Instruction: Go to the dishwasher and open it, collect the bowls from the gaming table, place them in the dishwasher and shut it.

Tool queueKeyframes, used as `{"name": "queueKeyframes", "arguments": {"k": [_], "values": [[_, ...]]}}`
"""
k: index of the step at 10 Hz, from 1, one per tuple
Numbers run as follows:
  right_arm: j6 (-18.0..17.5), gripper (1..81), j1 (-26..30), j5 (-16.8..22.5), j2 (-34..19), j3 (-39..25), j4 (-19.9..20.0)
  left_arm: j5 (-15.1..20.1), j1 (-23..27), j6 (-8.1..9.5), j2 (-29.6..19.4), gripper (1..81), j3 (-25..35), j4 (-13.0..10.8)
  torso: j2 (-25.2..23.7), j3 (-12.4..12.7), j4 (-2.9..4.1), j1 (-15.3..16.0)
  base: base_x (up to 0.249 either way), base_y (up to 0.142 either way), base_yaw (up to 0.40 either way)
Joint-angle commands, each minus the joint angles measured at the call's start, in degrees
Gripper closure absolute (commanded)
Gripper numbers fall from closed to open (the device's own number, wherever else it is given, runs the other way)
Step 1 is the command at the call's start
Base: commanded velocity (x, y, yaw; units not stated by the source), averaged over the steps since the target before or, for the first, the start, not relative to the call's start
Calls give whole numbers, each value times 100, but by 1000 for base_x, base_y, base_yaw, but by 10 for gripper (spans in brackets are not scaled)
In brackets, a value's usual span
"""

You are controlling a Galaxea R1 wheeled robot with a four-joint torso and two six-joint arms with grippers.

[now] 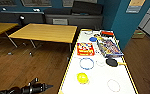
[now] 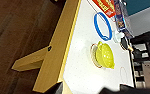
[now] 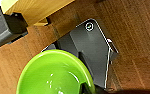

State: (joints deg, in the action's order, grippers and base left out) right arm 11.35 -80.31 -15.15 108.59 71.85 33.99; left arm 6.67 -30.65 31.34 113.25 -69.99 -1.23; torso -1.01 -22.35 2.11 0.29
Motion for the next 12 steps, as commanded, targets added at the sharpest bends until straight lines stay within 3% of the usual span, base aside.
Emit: {"name": "queueKeyframes", "arguments": {"k": [1,3,5,6,12], "values": [[-1,811,168,434,-309,-137,-94,889,828,170,451,10,-567,386,0,0,0,0,0,0,0],[-1,811,221,425,-248,-129,-94,801,828,258,717,10,-1000,677,2,0,0,0,0,0,0],[8,811,291,408,-142,-41,-94,441,836,680,875,10,-1377,738,2,-2,0,2,0,0,0],[16,811,318,417,-89,-6,-94,423,836,733,1051,10,-1606,730,2,-2,0,2,0,0,0],[8,811,414,417,-89,3,-94,616,845,733,1992,10,-2292,396,2,-2,0,2,0,0,0]]}}
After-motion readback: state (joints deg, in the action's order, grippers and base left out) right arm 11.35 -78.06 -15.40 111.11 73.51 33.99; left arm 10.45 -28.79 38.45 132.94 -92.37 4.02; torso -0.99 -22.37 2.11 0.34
